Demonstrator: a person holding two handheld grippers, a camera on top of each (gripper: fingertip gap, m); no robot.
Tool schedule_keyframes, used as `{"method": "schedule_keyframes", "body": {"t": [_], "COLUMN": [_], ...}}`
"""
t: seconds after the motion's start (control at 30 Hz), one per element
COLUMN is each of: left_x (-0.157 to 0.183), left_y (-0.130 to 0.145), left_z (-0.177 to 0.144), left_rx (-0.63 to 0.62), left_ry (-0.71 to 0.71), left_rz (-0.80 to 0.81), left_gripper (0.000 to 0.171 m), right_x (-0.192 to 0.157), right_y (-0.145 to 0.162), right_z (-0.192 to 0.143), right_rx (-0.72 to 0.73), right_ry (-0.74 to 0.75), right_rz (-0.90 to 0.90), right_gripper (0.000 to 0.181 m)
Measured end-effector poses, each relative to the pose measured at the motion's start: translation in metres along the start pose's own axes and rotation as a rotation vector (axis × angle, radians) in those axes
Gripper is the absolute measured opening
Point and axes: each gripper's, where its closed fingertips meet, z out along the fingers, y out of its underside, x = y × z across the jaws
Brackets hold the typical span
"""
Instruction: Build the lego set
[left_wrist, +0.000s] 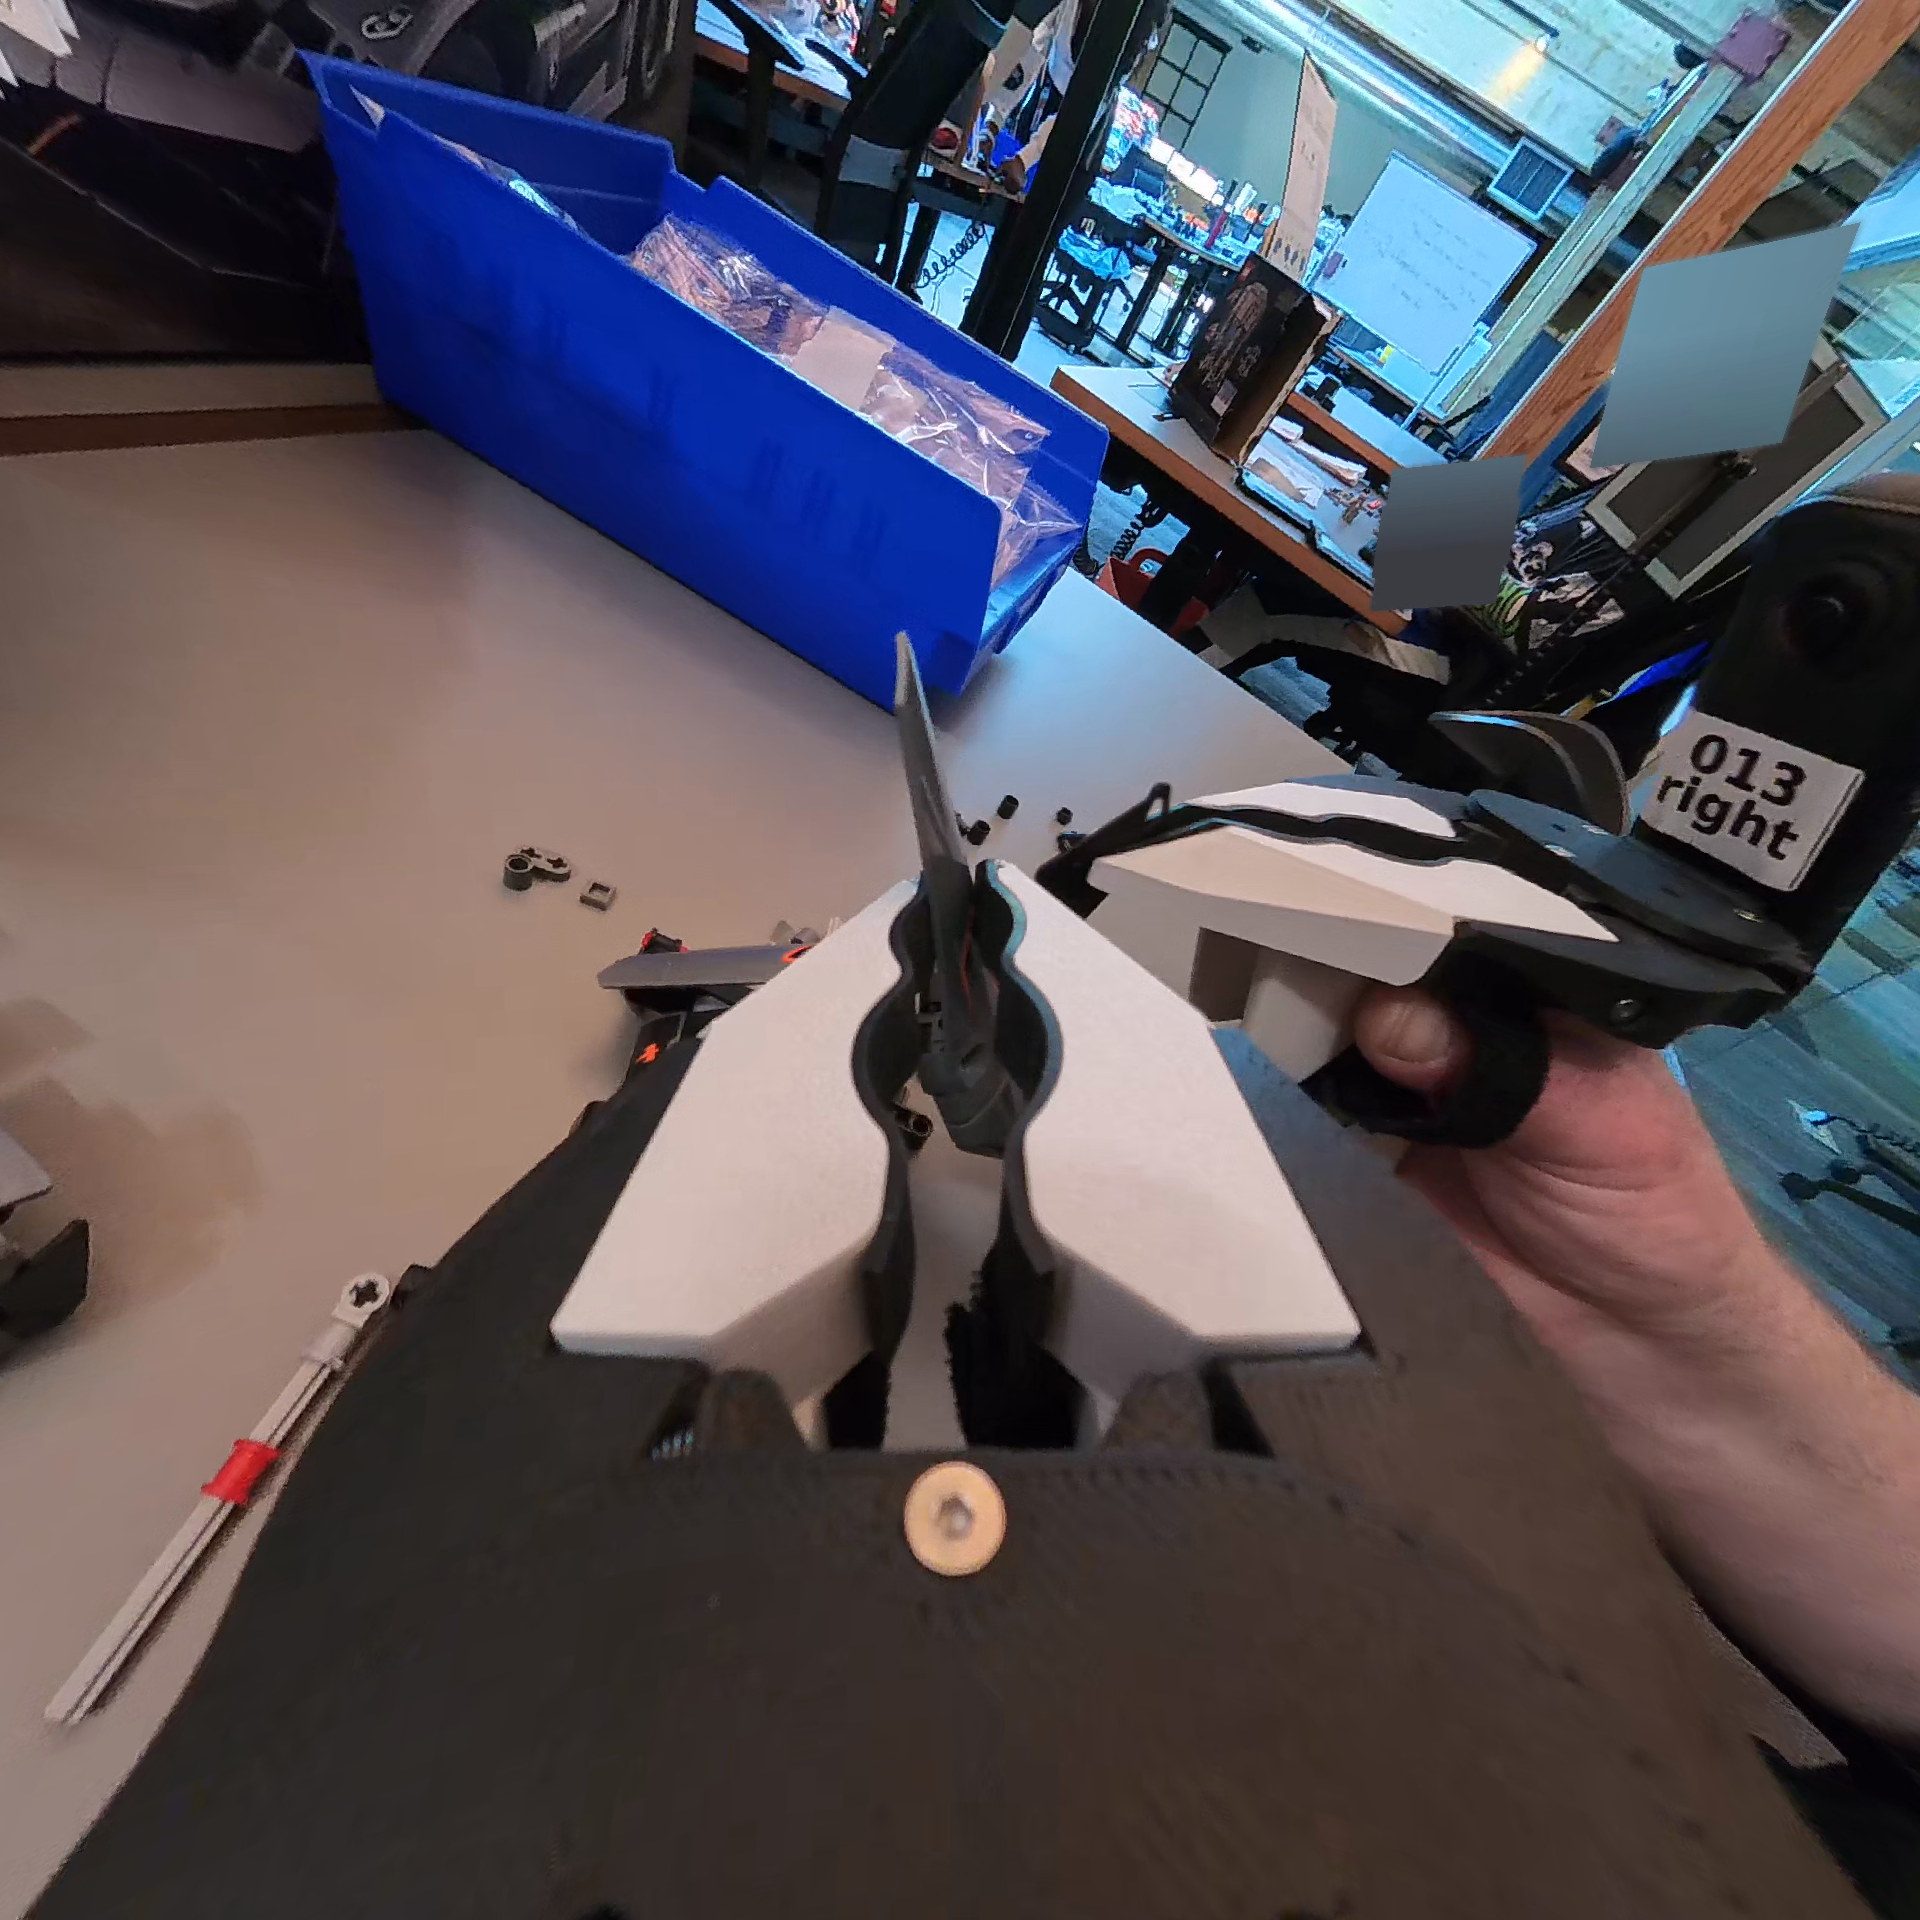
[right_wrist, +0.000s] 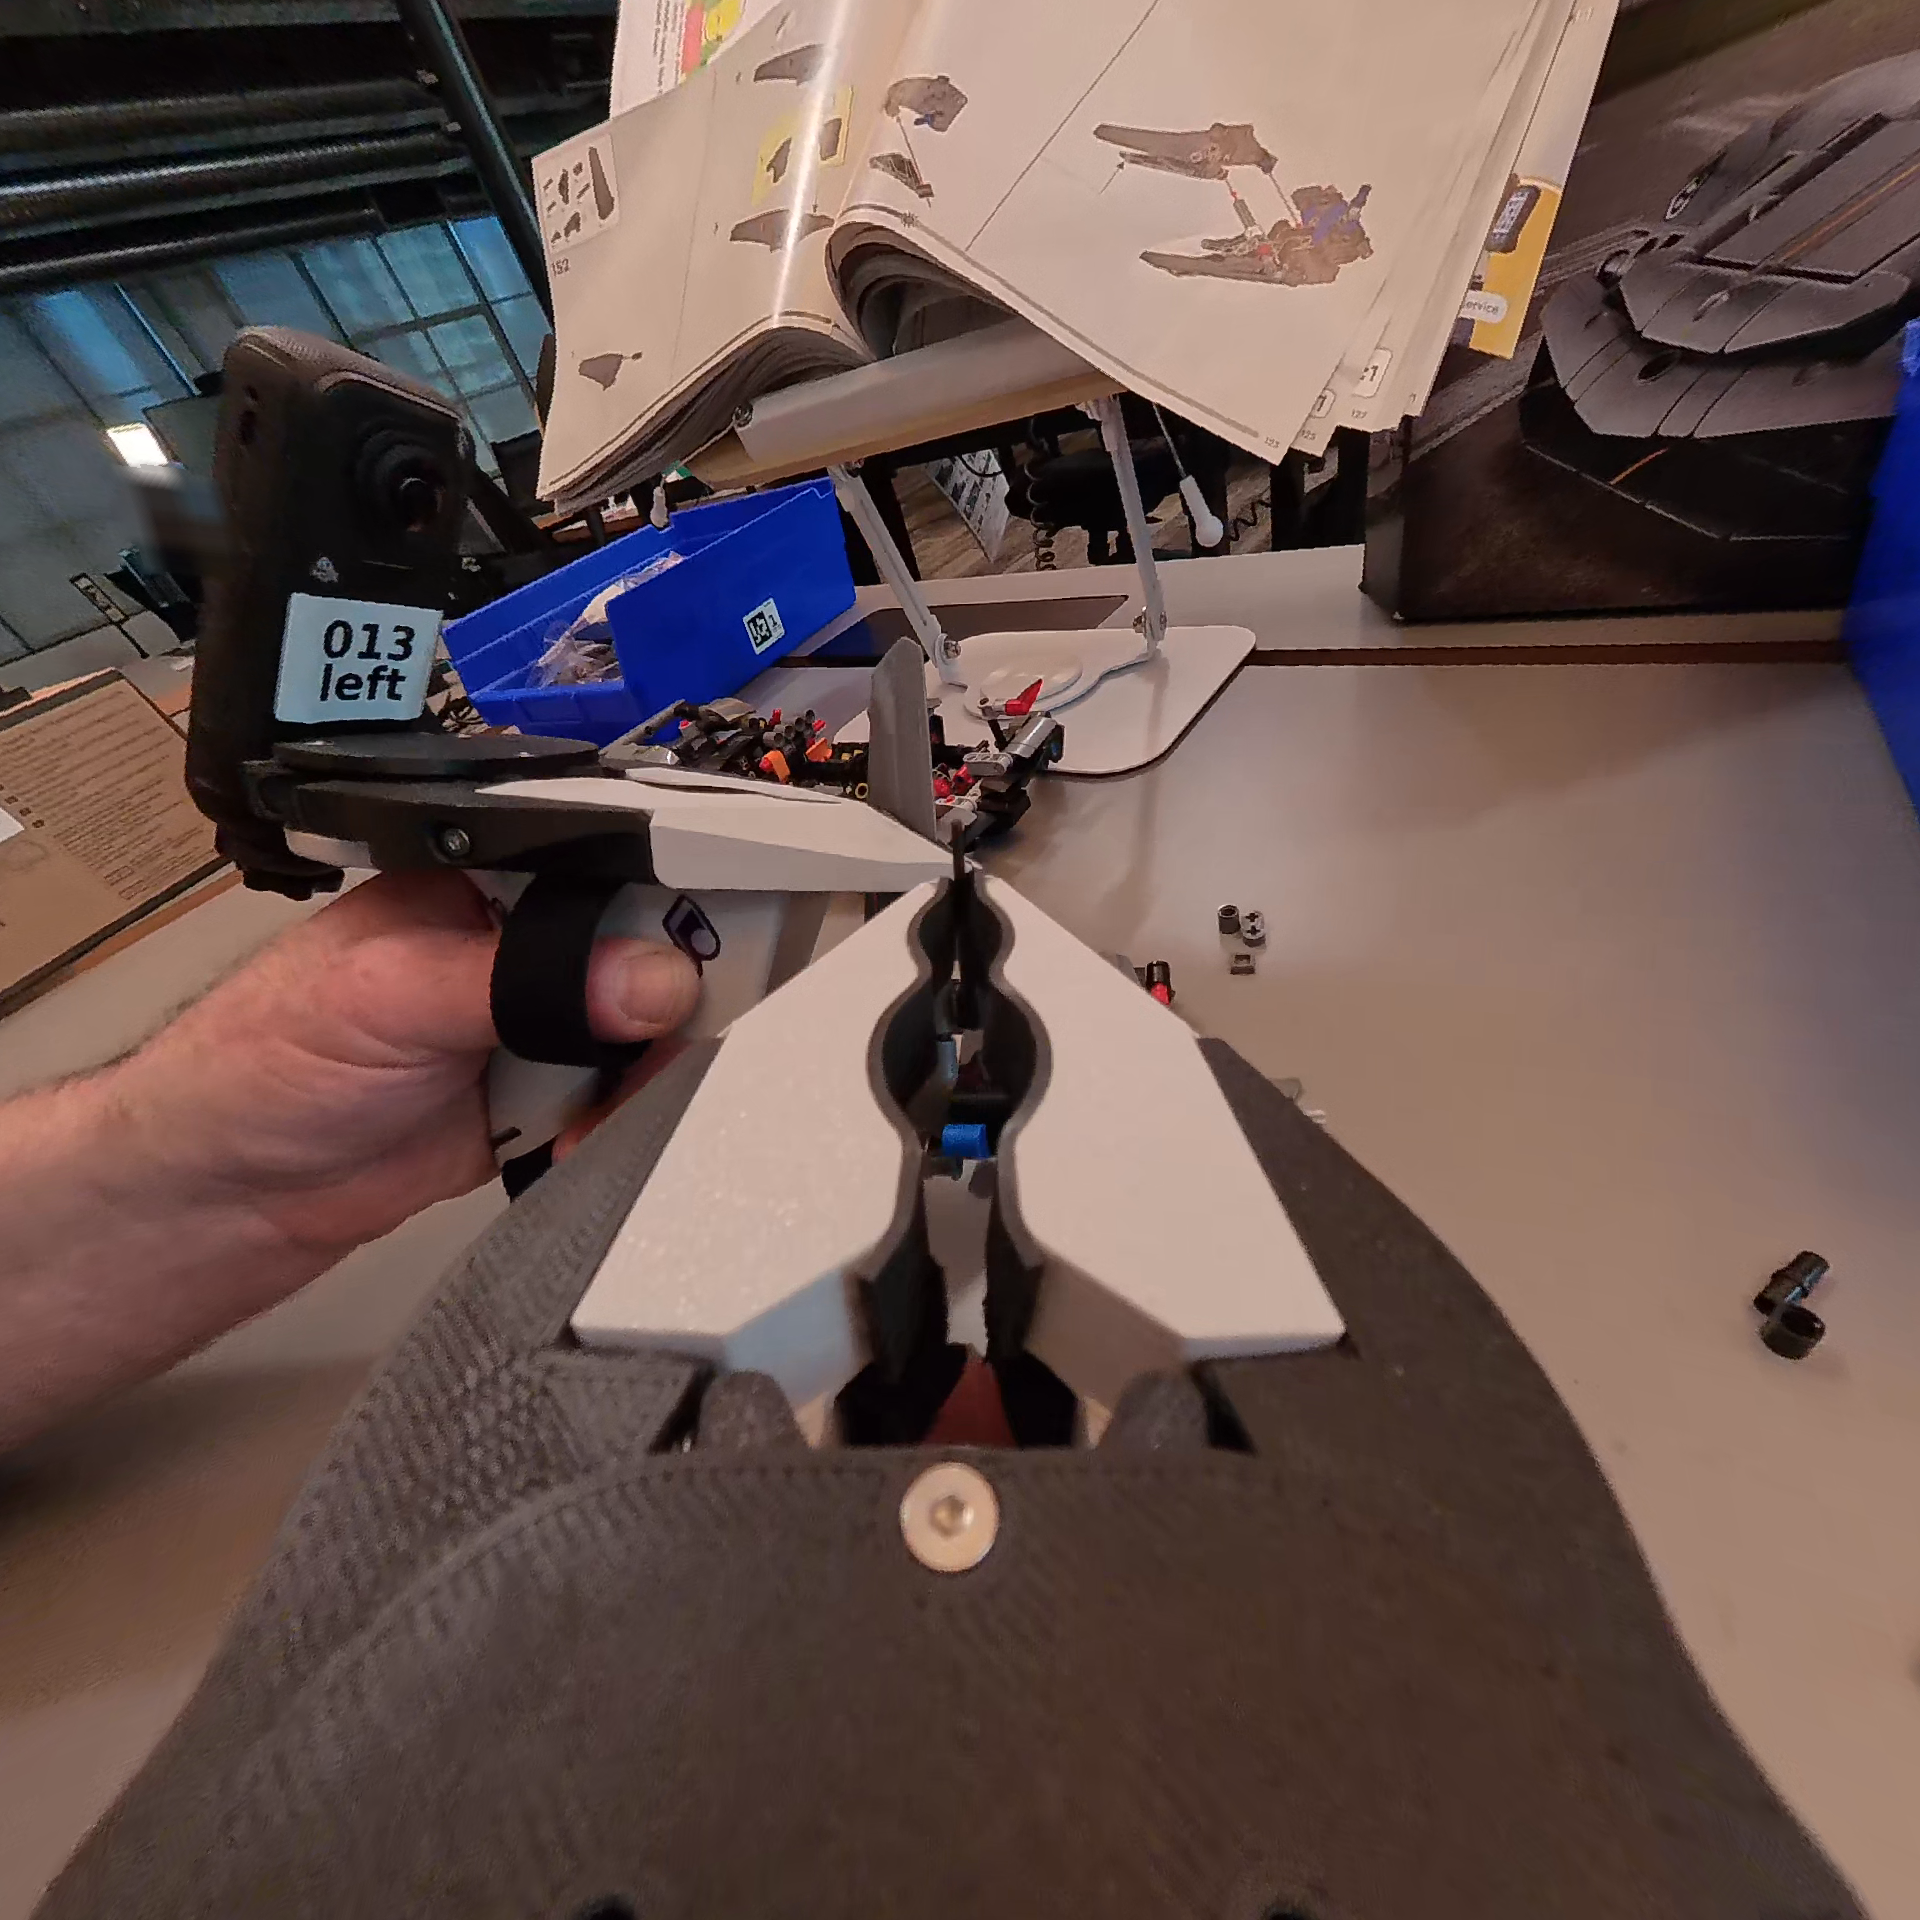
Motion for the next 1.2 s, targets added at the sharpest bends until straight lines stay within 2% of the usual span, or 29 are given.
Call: {"method": "schedule_keyframes", "body": {"t": [0.5,1.2], "left_x": [0.001,-0.003], "left_y": [0.000,0.001], "left_z": [0.002,0.002], "left_rx": [0.001,0.036], "left_ry": [-0.026,-0.007], "left_rz": [0.037,-0.022], "left_gripper": [0.006,0.006], "right_x": [0.000,0.002], "right_y": [-0.002,-0.005], "right_z": [0.006,0.013], "right_rx": [0.010,0.056], "right_ry": [0.001,-0.040], "right_rz": [0.018,0.121], "right_gripper": [0.000,0.000]}}
